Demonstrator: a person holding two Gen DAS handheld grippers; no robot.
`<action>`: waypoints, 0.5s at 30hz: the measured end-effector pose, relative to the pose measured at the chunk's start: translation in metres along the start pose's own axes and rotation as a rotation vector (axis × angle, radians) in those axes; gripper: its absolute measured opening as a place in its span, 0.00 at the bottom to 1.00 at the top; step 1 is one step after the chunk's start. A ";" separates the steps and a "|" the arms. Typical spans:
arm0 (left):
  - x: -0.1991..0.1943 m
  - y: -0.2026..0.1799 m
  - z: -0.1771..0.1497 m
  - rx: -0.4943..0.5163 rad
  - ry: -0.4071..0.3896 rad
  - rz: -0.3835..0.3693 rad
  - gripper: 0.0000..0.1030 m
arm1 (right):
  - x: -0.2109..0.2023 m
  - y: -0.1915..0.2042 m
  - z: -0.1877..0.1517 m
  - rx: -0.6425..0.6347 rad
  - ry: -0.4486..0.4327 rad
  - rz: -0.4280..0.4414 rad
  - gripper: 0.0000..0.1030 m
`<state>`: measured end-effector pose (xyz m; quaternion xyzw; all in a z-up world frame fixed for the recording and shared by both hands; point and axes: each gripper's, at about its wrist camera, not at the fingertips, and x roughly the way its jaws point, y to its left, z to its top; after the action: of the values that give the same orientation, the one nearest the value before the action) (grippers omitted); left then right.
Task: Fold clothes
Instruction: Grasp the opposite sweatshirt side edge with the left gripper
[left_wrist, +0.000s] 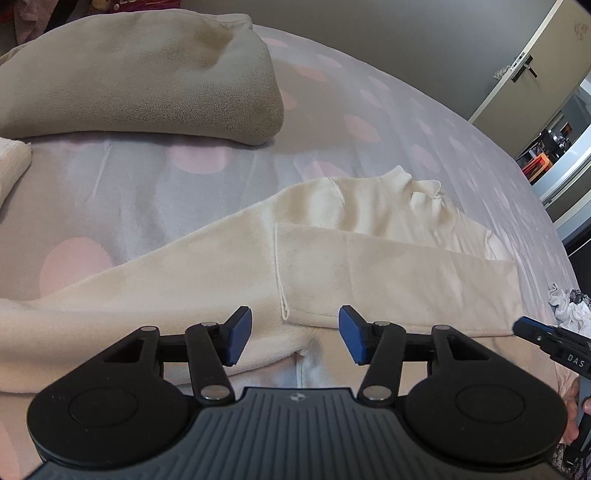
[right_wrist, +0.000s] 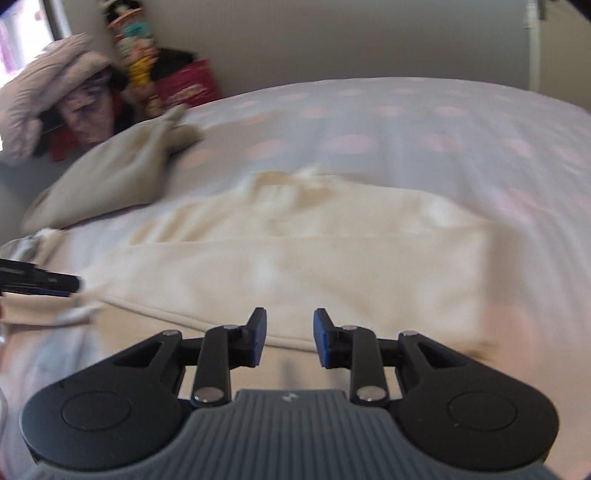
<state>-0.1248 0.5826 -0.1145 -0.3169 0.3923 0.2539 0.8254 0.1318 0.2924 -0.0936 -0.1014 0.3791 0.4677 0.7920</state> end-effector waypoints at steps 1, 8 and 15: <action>0.002 -0.001 0.000 0.000 0.000 0.005 0.49 | -0.006 -0.015 -0.006 0.002 -0.012 -0.044 0.30; 0.023 -0.015 0.004 -0.001 0.016 0.045 0.44 | -0.021 -0.087 -0.036 0.009 -0.060 -0.243 0.30; 0.036 -0.029 0.005 0.031 0.034 0.109 0.38 | 0.003 -0.098 -0.046 0.040 -0.068 -0.196 0.30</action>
<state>-0.0828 0.5736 -0.1319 -0.2863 0.4270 0.2869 0.8084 0.1898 0.2180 -0.1465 -0.1060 0.3494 0.3834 0.8483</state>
